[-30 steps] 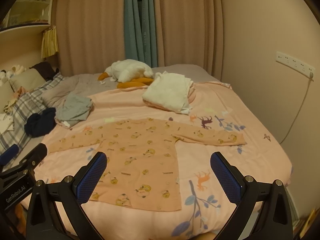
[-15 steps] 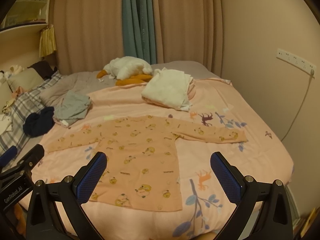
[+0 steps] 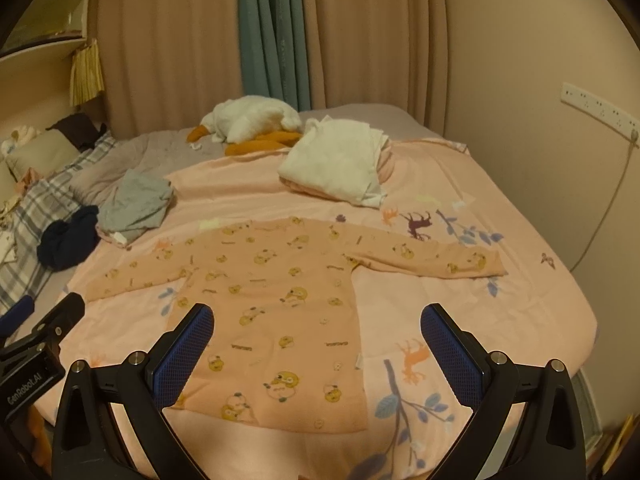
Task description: Fold small clothes
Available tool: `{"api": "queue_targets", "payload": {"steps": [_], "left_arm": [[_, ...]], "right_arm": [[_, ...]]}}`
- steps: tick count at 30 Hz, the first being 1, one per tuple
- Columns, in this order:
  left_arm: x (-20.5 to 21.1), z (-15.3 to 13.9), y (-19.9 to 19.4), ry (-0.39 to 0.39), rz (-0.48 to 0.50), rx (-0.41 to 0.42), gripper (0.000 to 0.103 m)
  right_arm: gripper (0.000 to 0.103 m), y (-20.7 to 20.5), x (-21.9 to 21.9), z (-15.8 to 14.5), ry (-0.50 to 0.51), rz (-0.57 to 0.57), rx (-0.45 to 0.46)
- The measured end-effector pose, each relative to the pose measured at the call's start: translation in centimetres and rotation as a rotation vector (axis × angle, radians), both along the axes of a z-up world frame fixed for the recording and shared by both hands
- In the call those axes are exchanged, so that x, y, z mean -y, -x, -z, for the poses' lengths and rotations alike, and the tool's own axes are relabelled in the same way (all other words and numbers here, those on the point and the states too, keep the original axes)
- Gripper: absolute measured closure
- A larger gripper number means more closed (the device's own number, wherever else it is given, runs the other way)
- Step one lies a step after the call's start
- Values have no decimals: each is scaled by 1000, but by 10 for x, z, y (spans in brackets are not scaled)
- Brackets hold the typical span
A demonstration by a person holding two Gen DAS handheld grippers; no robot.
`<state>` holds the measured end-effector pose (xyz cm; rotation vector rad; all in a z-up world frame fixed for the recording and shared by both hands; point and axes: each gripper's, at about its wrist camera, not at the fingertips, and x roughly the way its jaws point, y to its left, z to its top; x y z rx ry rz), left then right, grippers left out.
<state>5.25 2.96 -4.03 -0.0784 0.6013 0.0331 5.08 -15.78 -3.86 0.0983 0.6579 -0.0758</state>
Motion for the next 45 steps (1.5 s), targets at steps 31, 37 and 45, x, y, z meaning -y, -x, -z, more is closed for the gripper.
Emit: {"api": "queue_targets", "payload": {"steps": [31, 37, 45], "left_arm": [[-81, 197, -243, 406, 147, -477, 53], [-83, 199, -237, 357, 131, -486, 84], [-97, 205, -240, 371, 119, -511, 94]], "right_arm": [[13, -114, 363, 220, -851, 533, -187], [38, -122, 365, 223, -844, 528, -120], [93, -145, 382, 233, -834, 596, -126]]}}
